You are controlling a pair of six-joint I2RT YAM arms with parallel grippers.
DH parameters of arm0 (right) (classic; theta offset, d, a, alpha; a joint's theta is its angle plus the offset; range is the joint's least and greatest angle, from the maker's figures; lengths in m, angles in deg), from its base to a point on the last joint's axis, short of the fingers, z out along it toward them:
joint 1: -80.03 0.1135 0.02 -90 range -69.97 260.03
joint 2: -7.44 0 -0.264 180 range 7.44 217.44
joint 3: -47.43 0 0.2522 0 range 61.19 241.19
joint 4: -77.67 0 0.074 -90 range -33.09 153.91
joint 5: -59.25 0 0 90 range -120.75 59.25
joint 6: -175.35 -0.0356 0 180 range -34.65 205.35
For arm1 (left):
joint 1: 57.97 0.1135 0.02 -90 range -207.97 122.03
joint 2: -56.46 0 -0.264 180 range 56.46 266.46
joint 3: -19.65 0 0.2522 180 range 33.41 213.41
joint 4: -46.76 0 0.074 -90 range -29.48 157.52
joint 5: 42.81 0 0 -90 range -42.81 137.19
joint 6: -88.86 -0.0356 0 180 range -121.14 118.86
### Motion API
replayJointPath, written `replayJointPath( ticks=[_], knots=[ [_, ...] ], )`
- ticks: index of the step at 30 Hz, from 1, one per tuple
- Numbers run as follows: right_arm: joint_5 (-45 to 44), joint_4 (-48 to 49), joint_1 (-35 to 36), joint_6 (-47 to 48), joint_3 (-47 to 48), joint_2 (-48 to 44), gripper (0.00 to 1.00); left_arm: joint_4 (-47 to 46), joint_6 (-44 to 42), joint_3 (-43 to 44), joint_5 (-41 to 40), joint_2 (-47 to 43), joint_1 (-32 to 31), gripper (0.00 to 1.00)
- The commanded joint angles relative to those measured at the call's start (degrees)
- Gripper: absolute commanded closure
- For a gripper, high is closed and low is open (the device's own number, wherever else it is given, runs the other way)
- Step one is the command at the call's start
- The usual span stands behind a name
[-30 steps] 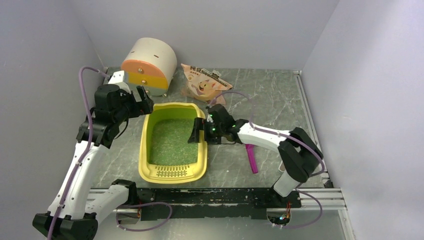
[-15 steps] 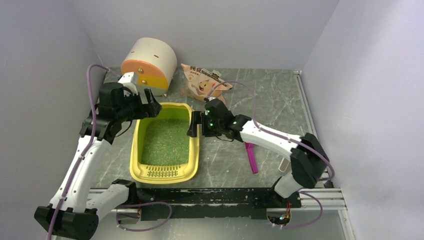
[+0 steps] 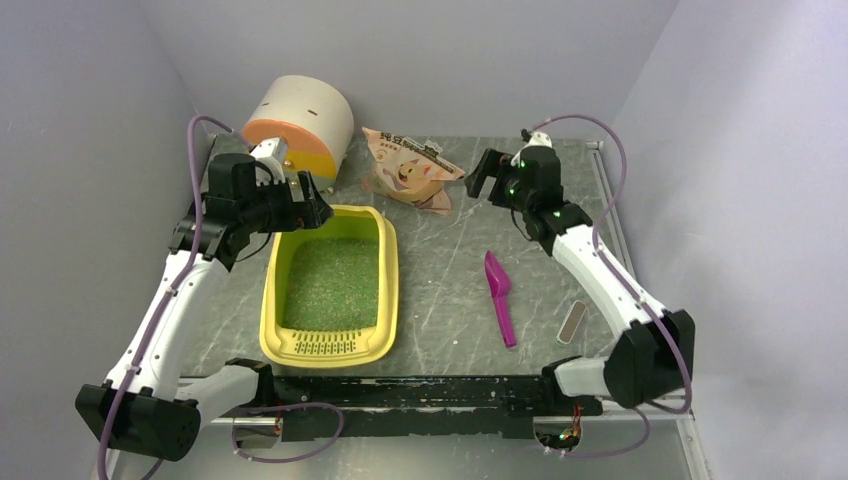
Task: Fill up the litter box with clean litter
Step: Move the litter box to the center of the board, then move the cat litter bag to the center of the board.
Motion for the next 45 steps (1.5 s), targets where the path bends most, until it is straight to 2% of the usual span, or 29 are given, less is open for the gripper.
replayJointPath(
  ticks=[1,7,13,18,20,24,29,34,43,45],
  knots=[
    [10.1,10.8,-3.1,6.3,5.5,8.4,0.00,-0.9,-0.2,2.5,3.4,1.2,0.3,0.01],
    [16.9,15.6,-5.2,12.5,18.6,25.3,0.02,-0.8,-2.0,4.5,3.2,2.0,0.3,0.01],
    [21.7,23.5,-5.8,21.9,20.5,33.2,0.06,0.8,-3.1,5.0,1.4,1.6,0.3,0.01],
    [28.3,18.2,-6.5,31.1,28.6,41.9,0.06,-1.0,-2.1,4.5,2.3,1.0,0.3,0.01],
    [29.1,19.6,-6.6,32.1,30.2,44.6,0.06,-2.2,-1.6,4.4,2.5,1.0,0.3,0.01],
    [35.6,26.4,-7.3,34.5,29.5,47.2,0.12,-2.4,-2.0,6.1,2.6,2.1,0.3,0.01],
    [44.2,21.2,-7.5,37.5,34.5,50.7,0.17,-2.0,-2.2,7.5,2.3,3.0,0.3,0.01],
    [42.7,22.0,-7.5,38.4,34.9,52.8,0.32,-1.7,-2.1,8.3,2.7,3.4,0.3,0.01],
    [43.4,18.4,-7.6,45.0,35.2,53.6,0.47,0.4,-2.7,8.8,2.6,2.7,0.3,0.01],
    [43.4,17.1,-7.5,45.7,35.4,53.5,0.54,0.7,-2.7,8.7,3.0,2.4,0.3,0.01]
  ],
)
